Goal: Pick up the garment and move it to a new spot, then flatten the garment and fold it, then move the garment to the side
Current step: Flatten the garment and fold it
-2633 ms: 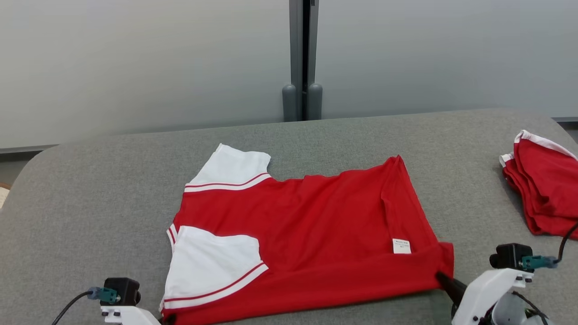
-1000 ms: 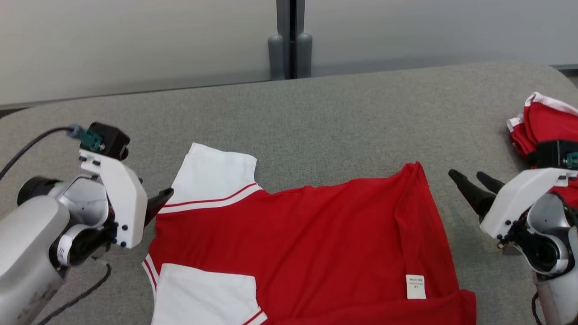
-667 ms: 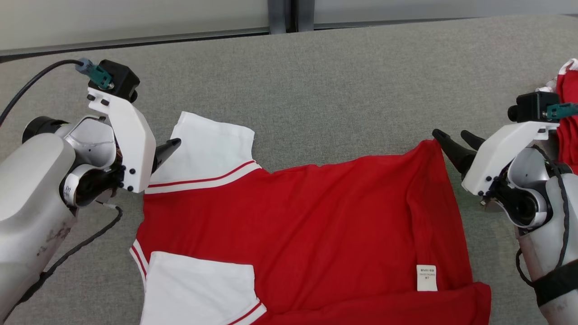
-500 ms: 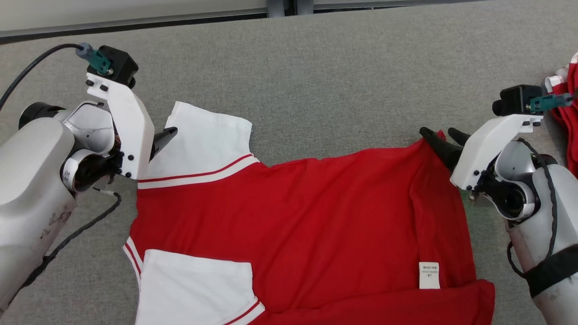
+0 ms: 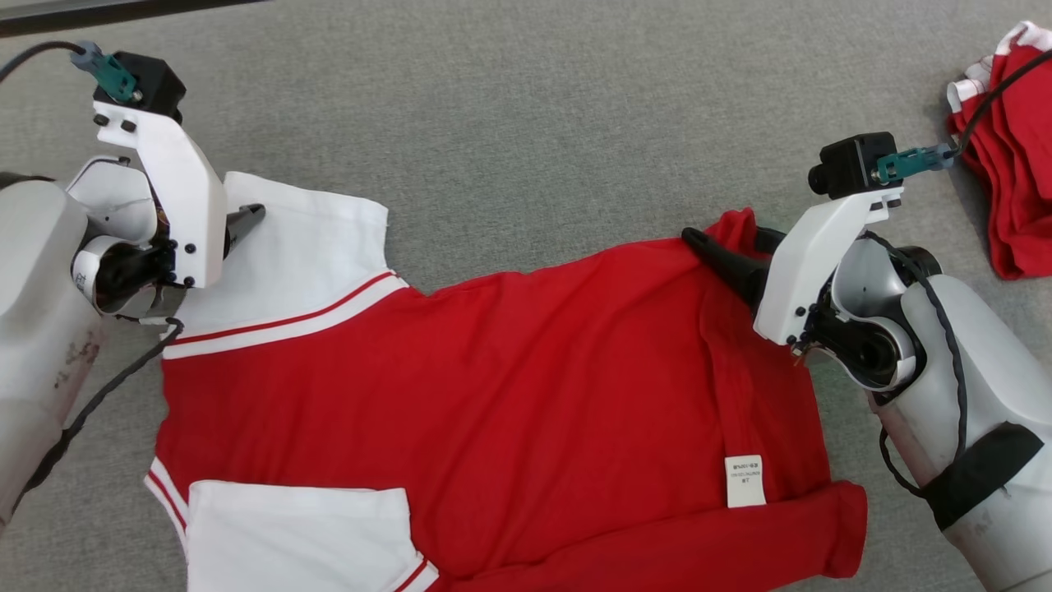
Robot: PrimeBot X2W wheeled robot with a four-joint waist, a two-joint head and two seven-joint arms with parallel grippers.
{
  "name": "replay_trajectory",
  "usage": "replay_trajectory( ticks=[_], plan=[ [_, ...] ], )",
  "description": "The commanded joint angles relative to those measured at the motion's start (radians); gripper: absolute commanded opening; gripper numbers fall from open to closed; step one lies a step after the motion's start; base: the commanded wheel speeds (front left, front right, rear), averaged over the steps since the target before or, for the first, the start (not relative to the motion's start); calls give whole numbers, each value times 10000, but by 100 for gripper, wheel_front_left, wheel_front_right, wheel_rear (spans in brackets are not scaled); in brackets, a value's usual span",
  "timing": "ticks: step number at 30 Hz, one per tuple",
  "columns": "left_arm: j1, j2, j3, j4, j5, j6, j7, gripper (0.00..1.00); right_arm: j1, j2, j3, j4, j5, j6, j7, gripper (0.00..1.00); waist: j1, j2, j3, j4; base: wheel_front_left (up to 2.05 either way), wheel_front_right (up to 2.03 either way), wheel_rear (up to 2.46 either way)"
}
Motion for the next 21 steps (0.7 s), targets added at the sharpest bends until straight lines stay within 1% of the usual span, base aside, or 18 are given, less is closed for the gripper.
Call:
replay_trajectory(
  ticks=[1,2,3,4,5,6,7,10,16,21],
  plan=[
    [-95,-67,-53,151,-26,-33,27,100,-78,-46,132,48,85,0,-75,84,0,0,145,-149,0,0,0],
    [-143,-62,-128,258,59,-66,20,100,-121,-72,238,67,151,0,-104,75,0,0,171,-180,0,0,0],
    [-167,-83,-190,382,103,-92,6,100,-162,-99,367,90,208,0,-173,49,0,0,189,-197,0,0,0],
    [-116,-180,-243,557,51,-116,-33,87,-258,-154,547,145,324,0,-265,43,0,0,203,-218,0,0,0],
    [-126,-207,-267,638,18,-124,-38,43,-305,-185,631,173,380,0,-335,37,0,0,197,-219,0,0,0],
    [-144,-231,-296,712,4,-147,-60,0,-340,-224,712,210,427,0,-395,15,0,0,186,-213,0,0,0],
    [-165,-266,-333,766,-3,-165,-60,0,-369,-263,774,261,473,0,-472,0,0,0,173,-202,0,0,0],
    [-197,-330,-380,838,-90,-185,-115,0,-464,-357,940,457,622,0,-652,0,0,0,103,-145,0,0,0],
    [-278,-334,-394,719,-281,-195,-673,0,-498,-486,1142,731,937,0,-1353,0,0,0,-261,7,0,0,0],
    [-88,-157,-540,561,-572,-200,-781,0,-312,-573,1378,1013,1200,0,-1869,0,0,0,-828,182,0,0,0]
  ],
)
